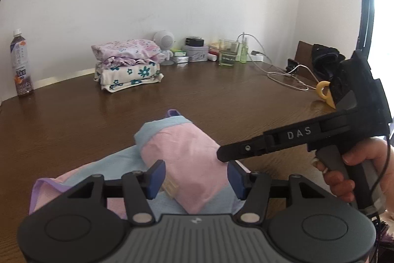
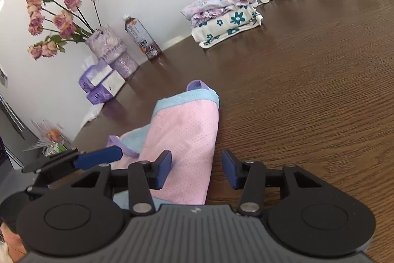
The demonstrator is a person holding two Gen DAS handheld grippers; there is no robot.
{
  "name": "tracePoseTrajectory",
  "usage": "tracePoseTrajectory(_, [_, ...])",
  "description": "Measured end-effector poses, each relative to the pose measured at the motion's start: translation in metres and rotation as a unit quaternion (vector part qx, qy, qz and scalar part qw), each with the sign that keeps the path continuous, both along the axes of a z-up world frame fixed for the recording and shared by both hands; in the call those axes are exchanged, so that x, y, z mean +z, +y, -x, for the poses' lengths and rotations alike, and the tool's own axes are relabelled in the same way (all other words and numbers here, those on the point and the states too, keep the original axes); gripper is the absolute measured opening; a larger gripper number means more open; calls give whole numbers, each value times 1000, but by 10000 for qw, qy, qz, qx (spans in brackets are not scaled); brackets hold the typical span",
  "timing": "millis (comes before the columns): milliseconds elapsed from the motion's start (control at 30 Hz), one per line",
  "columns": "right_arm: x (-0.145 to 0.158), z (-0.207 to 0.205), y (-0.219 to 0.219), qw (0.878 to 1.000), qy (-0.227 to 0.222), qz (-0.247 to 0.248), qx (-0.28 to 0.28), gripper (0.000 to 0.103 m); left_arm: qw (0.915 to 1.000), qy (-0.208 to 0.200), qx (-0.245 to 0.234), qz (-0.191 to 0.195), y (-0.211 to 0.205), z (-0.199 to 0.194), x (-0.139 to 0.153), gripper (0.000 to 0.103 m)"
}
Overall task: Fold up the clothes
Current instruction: 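Grasp the rolled pink edge again with the right gripper and roll further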
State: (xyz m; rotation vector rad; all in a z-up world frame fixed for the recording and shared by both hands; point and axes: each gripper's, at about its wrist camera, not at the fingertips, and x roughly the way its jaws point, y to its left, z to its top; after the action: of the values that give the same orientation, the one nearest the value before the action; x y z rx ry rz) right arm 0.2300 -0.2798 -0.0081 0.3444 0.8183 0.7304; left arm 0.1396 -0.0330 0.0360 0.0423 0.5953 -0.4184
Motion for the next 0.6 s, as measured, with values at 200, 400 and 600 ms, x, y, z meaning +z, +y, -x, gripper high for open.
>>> tracePoseTrajectory(200, [-7, -6, 1, 9992, 258, -292, -2, 32, 9986, 421, -67, 304, 11, -19, -21, 41])
tracePoseTrajectory(400, [-12, -9, 2, 9982, 396, -453, -80, 13, 9974, 548, -53, 464, 18, -24, -28, 42])
tracePoseTrajectory(600, [-2, -4, 4, 9999, 69, -72, -105, 7, 9959, 617, -31, 663, 28, -23, -27, 46])
